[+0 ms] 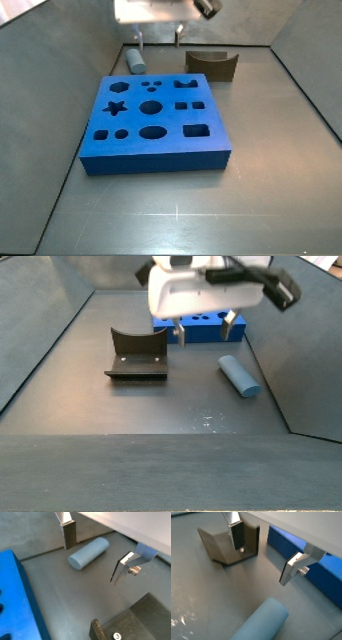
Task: Pick up the oval object. Move up. Place the oval object on the fixture. Regrasp the oval object. Move to above the board. Insert the oval object.
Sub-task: Pick up the oval object.
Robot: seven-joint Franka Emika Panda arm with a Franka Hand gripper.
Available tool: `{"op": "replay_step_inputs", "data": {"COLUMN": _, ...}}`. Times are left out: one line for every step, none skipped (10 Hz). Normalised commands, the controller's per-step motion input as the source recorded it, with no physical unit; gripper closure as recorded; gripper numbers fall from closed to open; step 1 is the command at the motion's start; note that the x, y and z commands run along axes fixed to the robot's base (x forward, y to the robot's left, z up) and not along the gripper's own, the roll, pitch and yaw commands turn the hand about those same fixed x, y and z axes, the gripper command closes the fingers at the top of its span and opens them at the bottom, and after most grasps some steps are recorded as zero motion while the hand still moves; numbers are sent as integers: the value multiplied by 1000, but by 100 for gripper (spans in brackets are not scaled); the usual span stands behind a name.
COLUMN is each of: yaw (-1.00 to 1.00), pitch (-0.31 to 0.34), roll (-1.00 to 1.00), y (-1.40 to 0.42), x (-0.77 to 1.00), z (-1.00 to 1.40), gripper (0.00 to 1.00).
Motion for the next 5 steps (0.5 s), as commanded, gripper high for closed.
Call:
{"op": "replay_step_inputs", "data": {"yaw": 0, "pitch": -43, "roll": 31, "y": 51, "x": -197, "z": -217, "gripper": 0}}
{"op": "replay_step_inputs", "data": {"yaw": -271, "pitch": -127, "roll": 36, "y": 411, "x": -966, "z": -269, "gripper": 0}}
{"op": "replay_step_inputs", "data": {"yaw": -297, "pitch": -117, "roll": 1, "y": 411, "x": -946, "z": -309, "gripper": 0}}
{"op": "replay_step_inputs", "data": {"yaw": -326, "pitch": -124, "roll": 0, "y": 309, "x": -894, "z": -269, "gripper": 0}}
{"op": "replay_step_inputs", "data": {"yaw": 0, "pitch": -79, "roll": -70, "y": 0, "x": -71, "z": -23, "gripper": 0}}
